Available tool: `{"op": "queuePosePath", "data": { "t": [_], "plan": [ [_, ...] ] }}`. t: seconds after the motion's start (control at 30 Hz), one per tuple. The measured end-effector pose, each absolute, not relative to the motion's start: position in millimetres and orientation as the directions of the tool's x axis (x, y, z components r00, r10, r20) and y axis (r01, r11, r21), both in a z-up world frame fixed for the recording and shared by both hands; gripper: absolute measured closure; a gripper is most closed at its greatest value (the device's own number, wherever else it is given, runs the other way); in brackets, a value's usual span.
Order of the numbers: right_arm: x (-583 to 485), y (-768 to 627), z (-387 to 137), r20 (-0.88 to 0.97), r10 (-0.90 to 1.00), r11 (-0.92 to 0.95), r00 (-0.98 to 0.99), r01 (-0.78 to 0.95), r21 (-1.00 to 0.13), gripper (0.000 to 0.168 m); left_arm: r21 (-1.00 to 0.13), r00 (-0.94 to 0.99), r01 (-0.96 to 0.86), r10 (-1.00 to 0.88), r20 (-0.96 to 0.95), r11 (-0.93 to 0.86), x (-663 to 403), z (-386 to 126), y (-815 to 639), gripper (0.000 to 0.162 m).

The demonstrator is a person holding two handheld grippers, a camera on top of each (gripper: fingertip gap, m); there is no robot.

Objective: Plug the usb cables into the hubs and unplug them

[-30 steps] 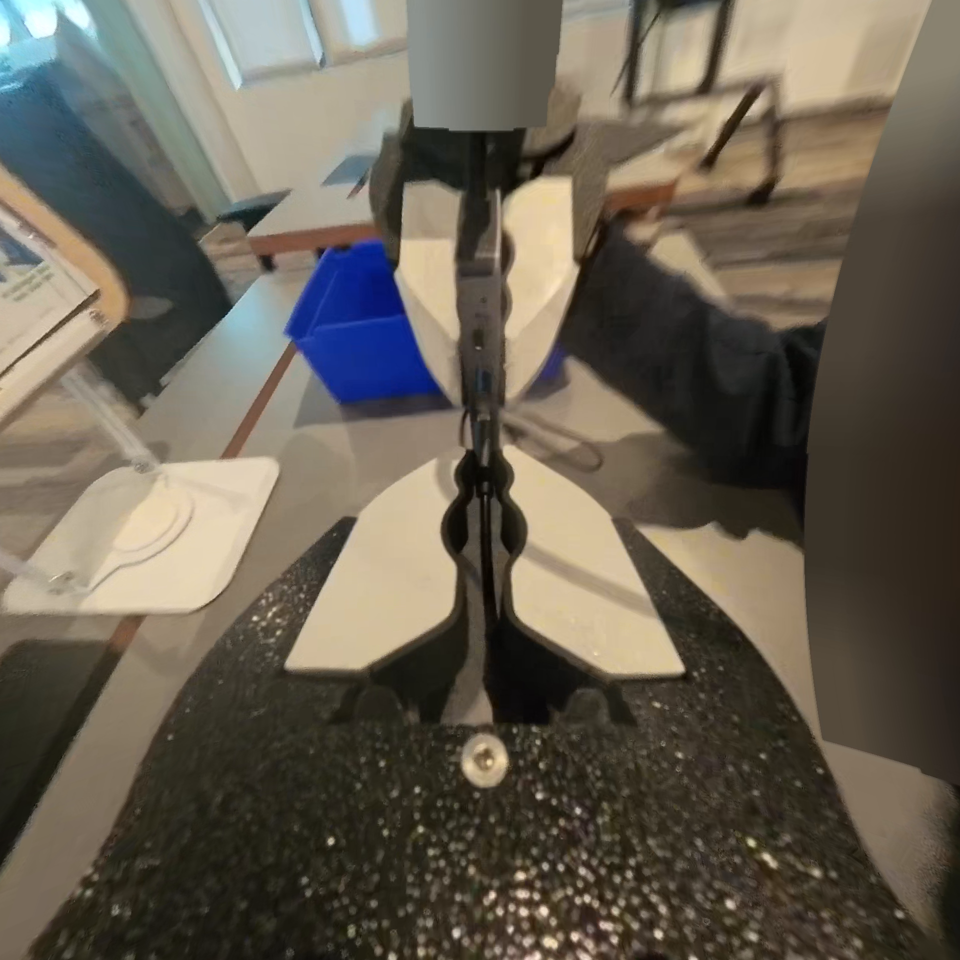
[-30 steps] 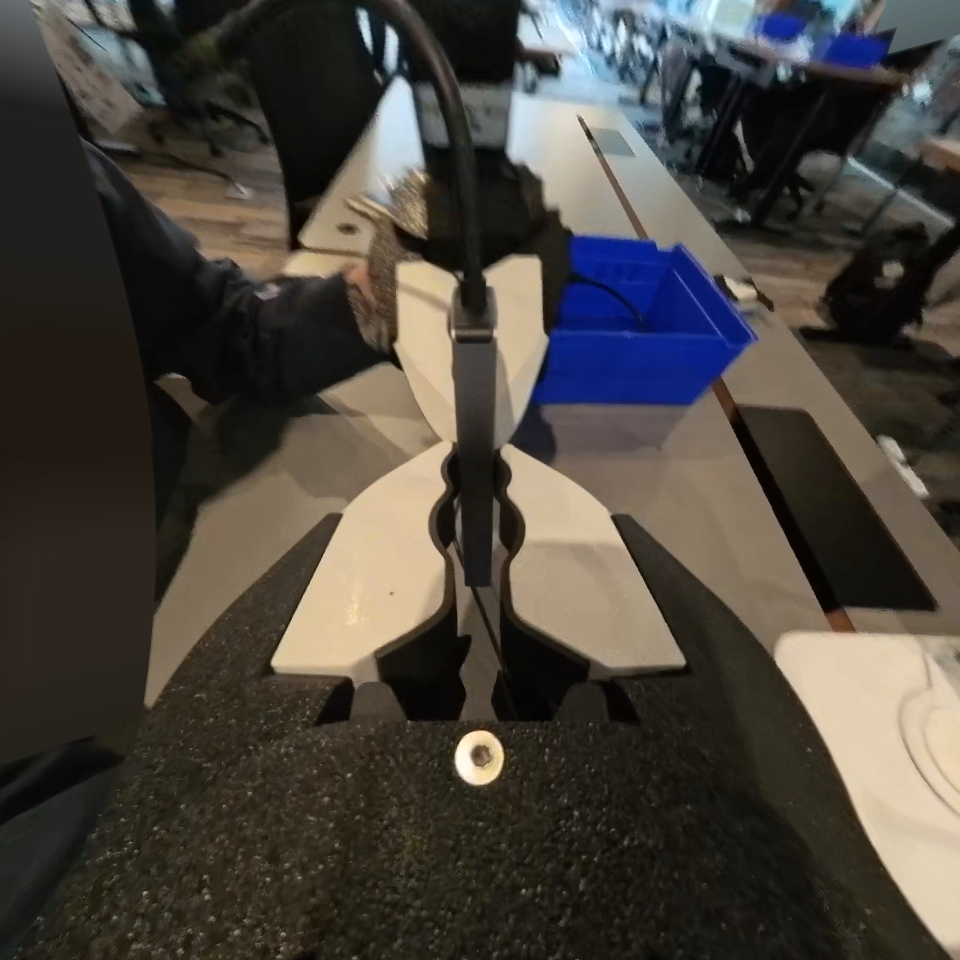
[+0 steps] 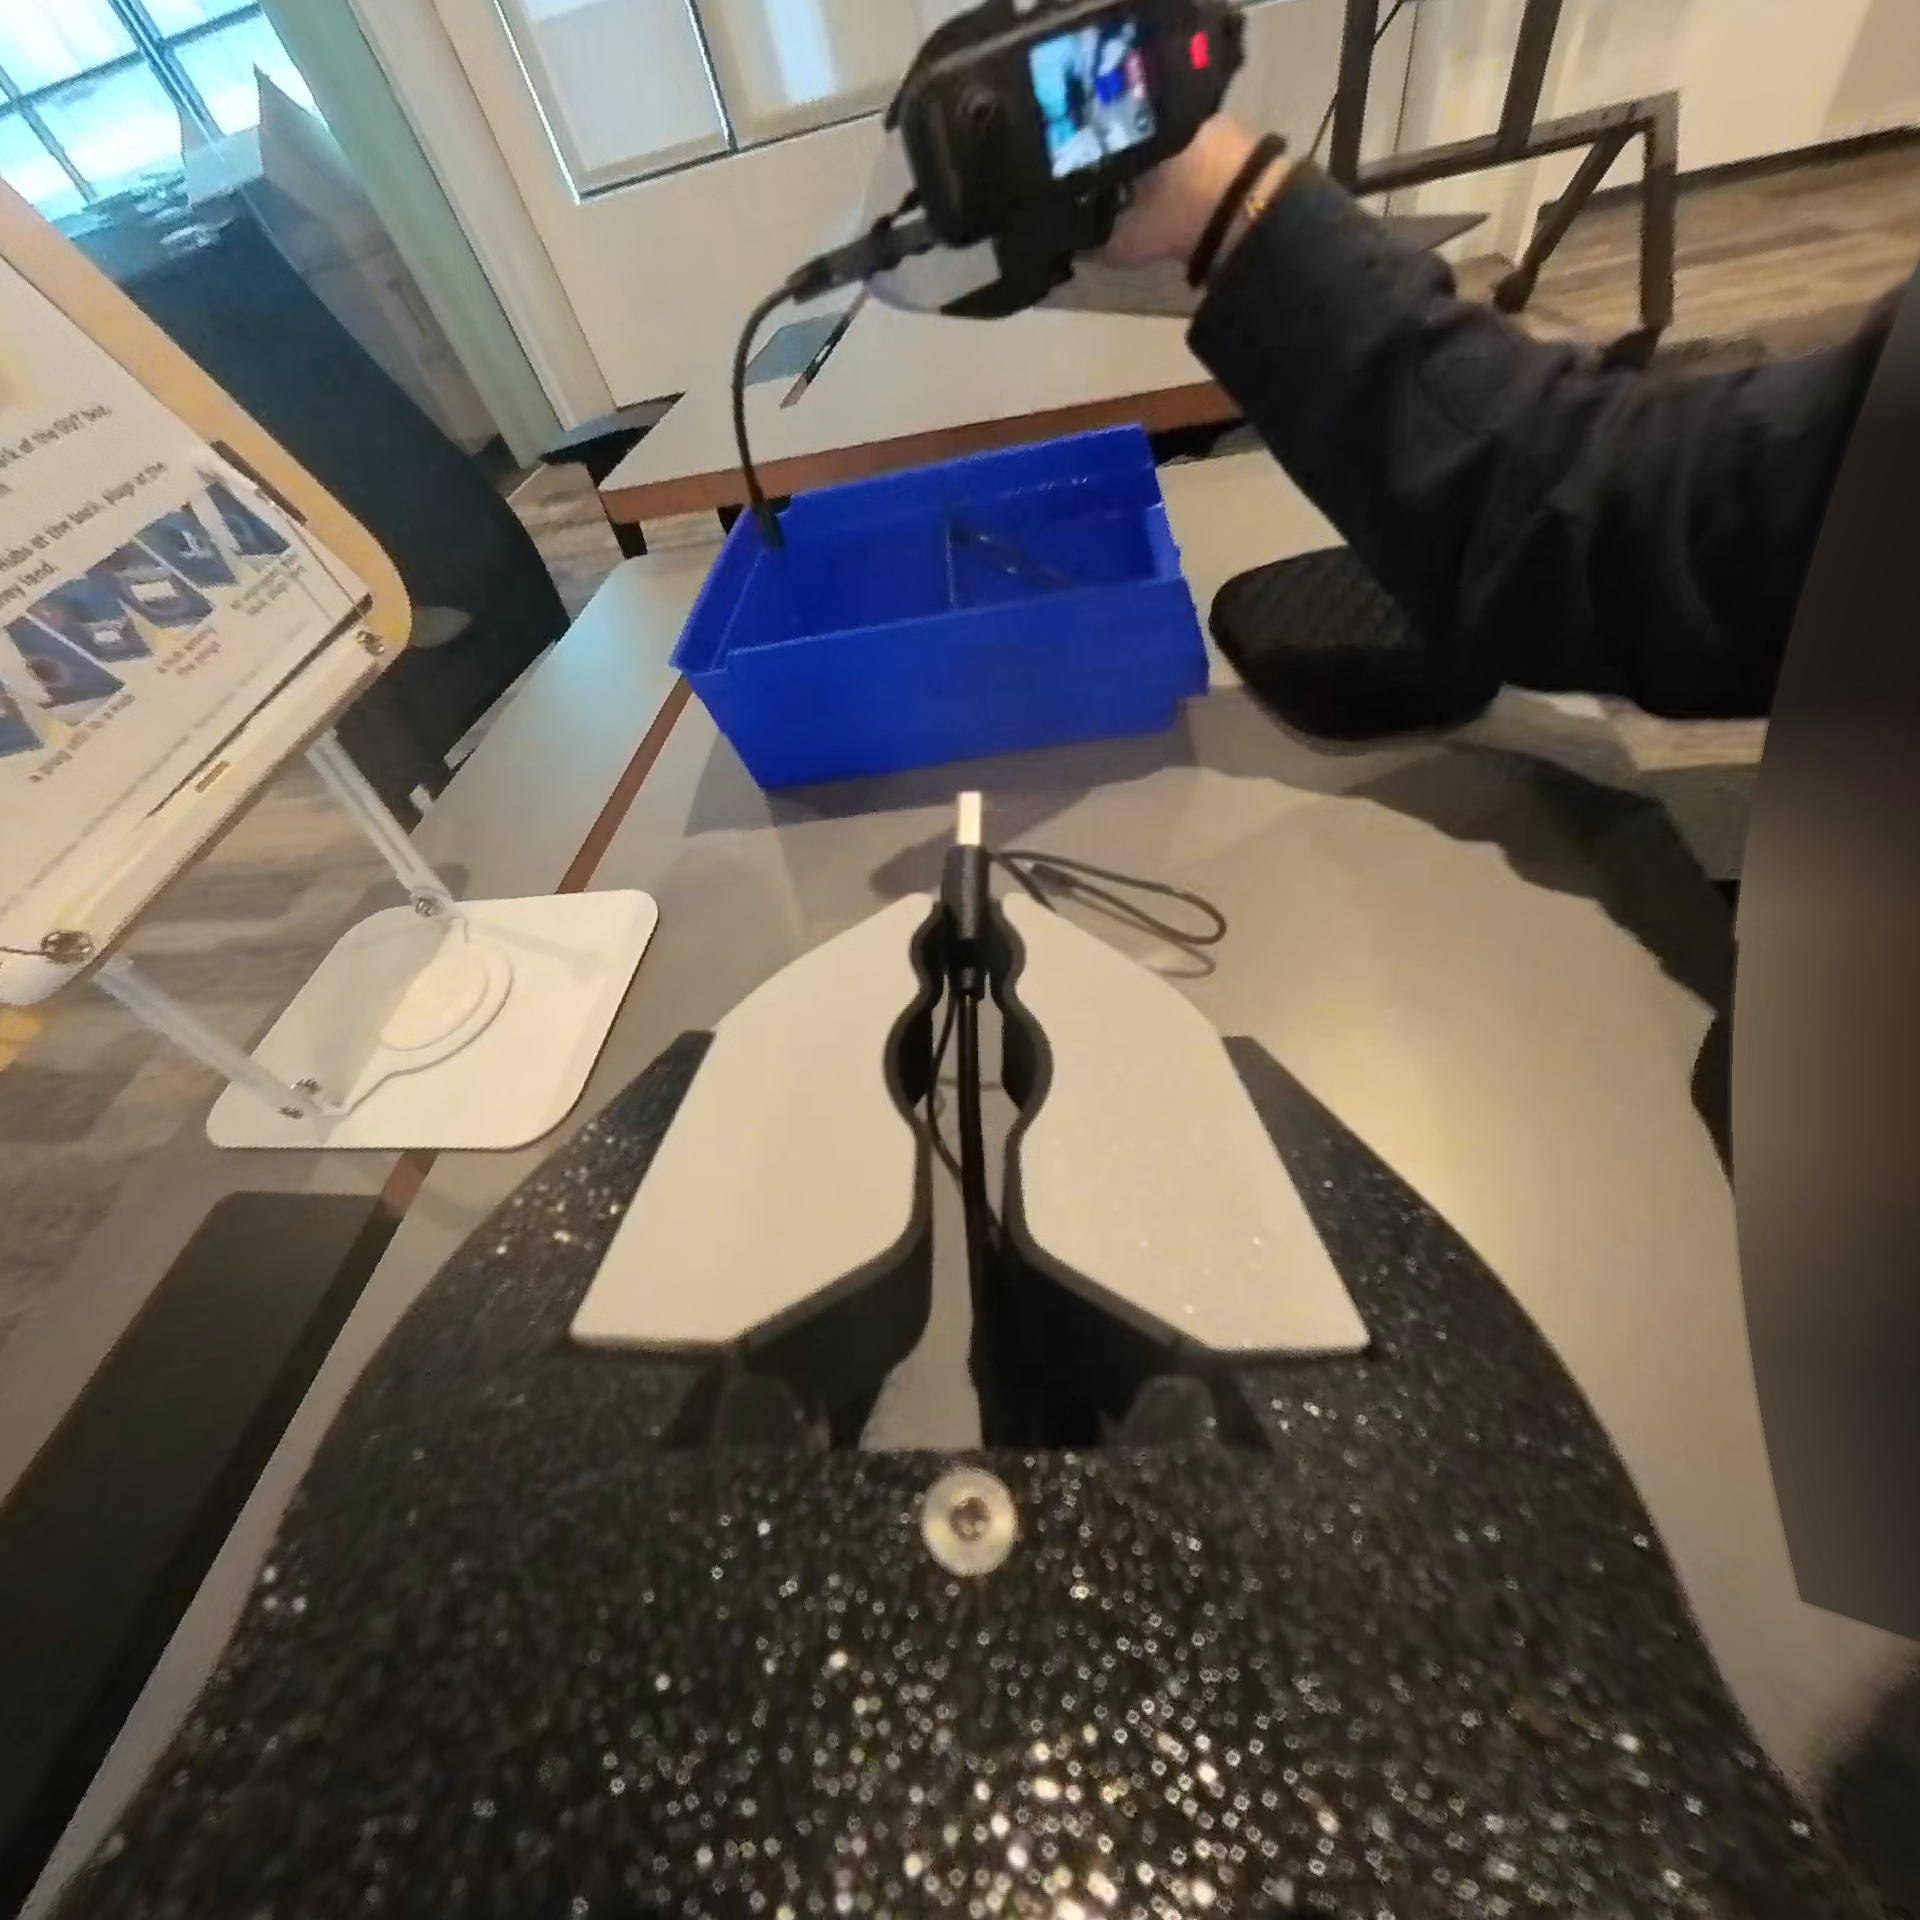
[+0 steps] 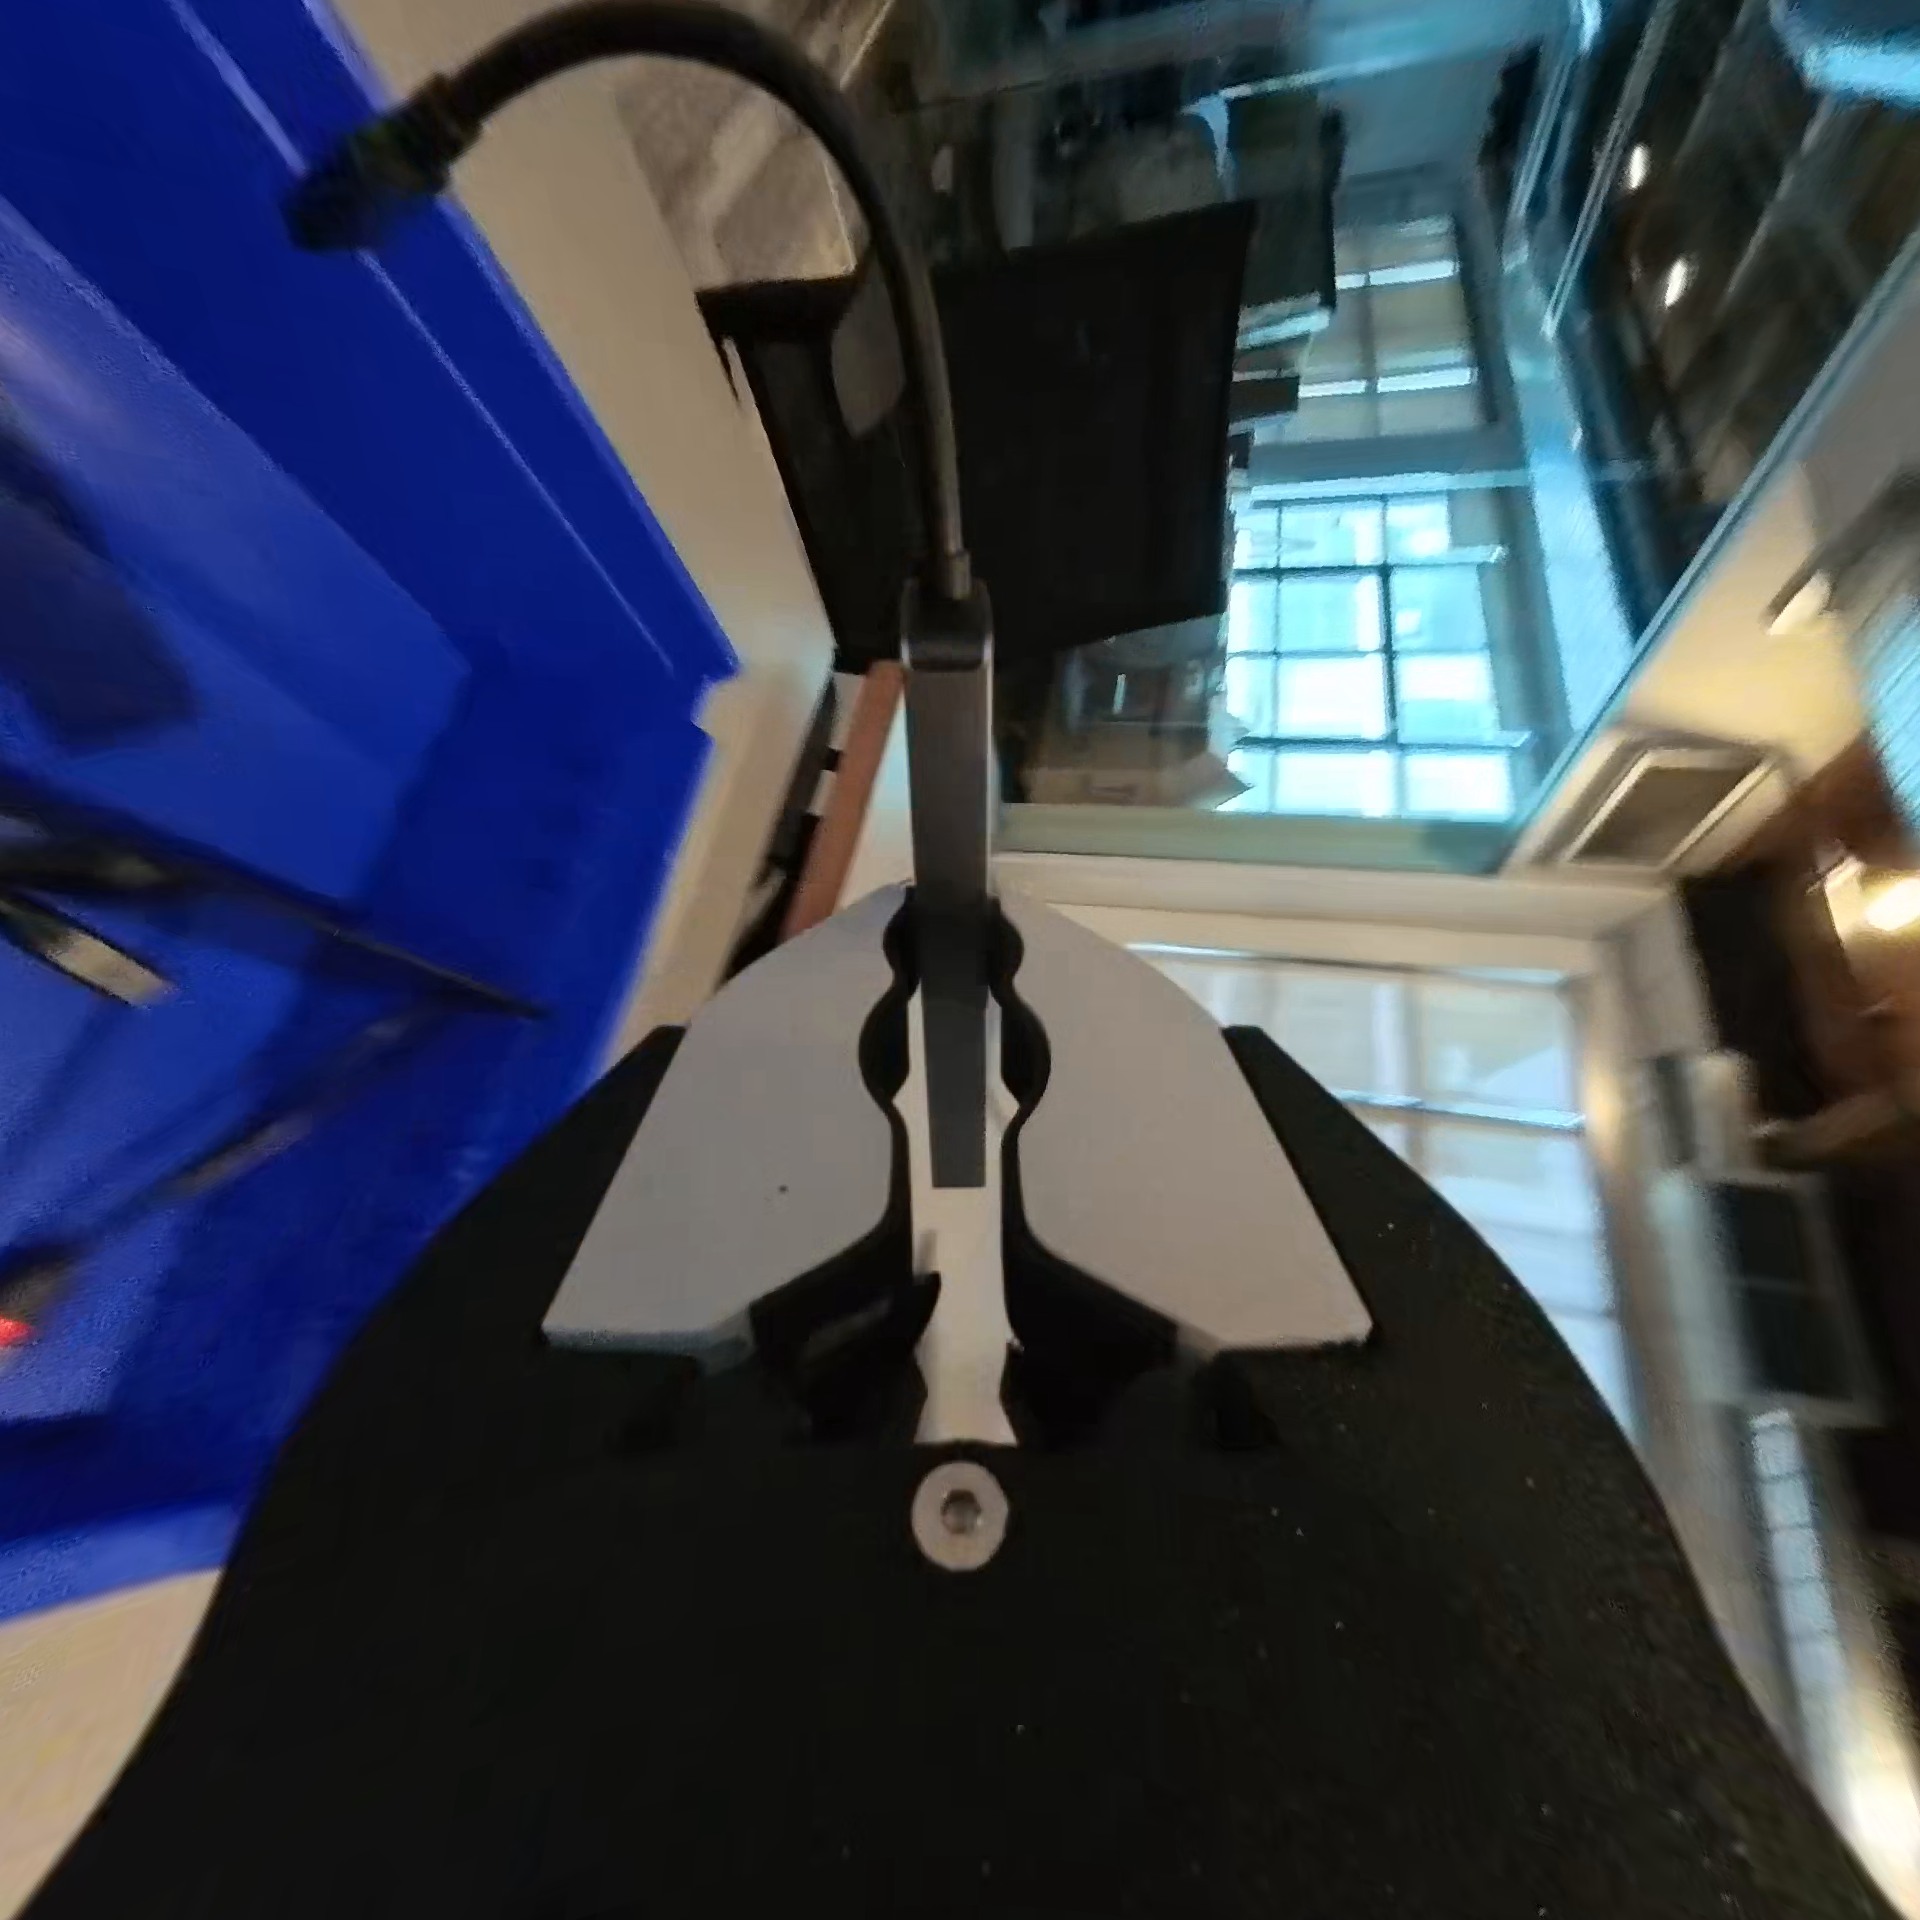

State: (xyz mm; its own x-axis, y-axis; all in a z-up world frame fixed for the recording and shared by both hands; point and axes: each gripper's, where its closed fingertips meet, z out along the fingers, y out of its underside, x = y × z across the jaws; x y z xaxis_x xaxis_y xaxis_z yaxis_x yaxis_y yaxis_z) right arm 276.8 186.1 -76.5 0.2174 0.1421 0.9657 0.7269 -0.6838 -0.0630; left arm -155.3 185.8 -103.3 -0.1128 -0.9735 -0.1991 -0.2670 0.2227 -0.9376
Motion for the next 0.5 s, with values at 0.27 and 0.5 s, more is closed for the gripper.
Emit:
{"op": "queuePosePath", "data": {
  "t": [0.27,0.5],
  "plan": [
    [283.3,232.3,-164.4,0.604,0.794,-0.354,0.066,0.858,0.371,0.156,-0.932,-0.113,-0.273,-0.97,-0.214,0.238,-154.9,-102.8,183.3,0.155],
    [267.1,249.7,-225.7,0.341,0.894,-0.363,0.289,0.915,0.177,0.156,-0.93,-0.11,-0.288,-0.972,-0.207,0.231,-153.8,-107.7,187.3,0.155]
  ]
}}
